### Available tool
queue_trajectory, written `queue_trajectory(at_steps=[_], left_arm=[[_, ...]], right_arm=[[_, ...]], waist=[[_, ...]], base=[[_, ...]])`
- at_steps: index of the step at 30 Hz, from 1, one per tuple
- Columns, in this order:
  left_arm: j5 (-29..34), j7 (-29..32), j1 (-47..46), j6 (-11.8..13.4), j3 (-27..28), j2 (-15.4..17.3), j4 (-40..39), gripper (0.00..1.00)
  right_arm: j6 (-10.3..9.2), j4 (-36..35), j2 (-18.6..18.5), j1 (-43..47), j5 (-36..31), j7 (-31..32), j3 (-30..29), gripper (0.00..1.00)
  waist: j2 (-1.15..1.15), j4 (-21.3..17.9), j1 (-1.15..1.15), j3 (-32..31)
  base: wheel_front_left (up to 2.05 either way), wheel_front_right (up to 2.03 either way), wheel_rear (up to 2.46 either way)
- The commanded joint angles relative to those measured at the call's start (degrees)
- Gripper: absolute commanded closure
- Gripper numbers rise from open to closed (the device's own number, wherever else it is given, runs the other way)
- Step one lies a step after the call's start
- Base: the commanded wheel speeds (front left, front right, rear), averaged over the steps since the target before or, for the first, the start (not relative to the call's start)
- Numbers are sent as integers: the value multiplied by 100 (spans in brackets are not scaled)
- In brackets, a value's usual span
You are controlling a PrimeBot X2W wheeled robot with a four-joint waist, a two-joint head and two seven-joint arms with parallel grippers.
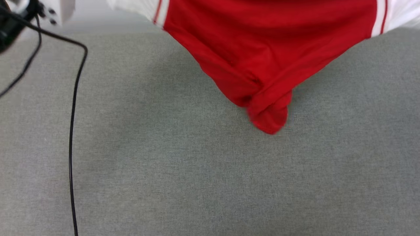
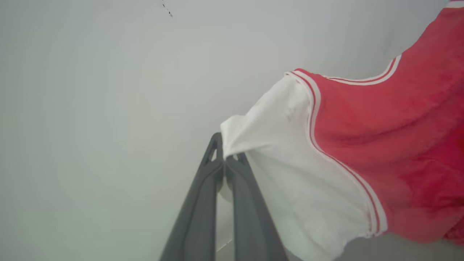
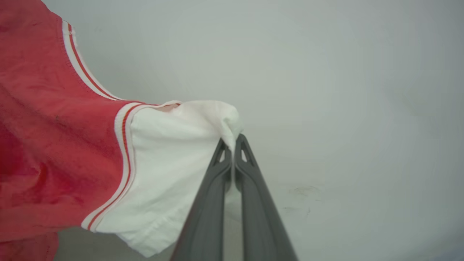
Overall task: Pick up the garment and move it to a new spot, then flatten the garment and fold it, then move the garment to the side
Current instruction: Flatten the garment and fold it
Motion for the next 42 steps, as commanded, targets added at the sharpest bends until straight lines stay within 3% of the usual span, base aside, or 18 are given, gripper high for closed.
queue_trajectory(at_steps=[1,12,20,27,33,42], left_arm=[[59,-50,-168,36,65,-19,-10,100],[558,-365,-1760,-87,325,-521,663,100],[862,-908,-3042,-221,481,-1011,1759,100],[887,-1255,-3685,-352,496,-1066,2482,100],[649,-1464,-3514,-407,323,-1123,2970,100],[354,-1841,-2598,-417,-27,-949,3132,100]], right_arm=[[-8,-25,-46,-190,-46,47,31,100],[-8,788,282,-2298,-526,161,734,100],[-9,1887,733,-4062,-1035,-275,1137,100],[-9,2827,1064,-5190,-1189,-817,1503,100],[-9,3604,1236,-5543,-973,-1210,2037,100],[-9,4219,1535,-4663,-385,-1876,2612,100]], waist=[[0,-17,0,106],[0,-151,0,1105],[0,-218,0,1688],[0,-272,0,1870],[0,-209,0,2063],[0,-259,0,1922]], base=[[0,0,0],[0,0,0],[0,0,0],[0,0,0],[0,0,0],[0,0,0]])
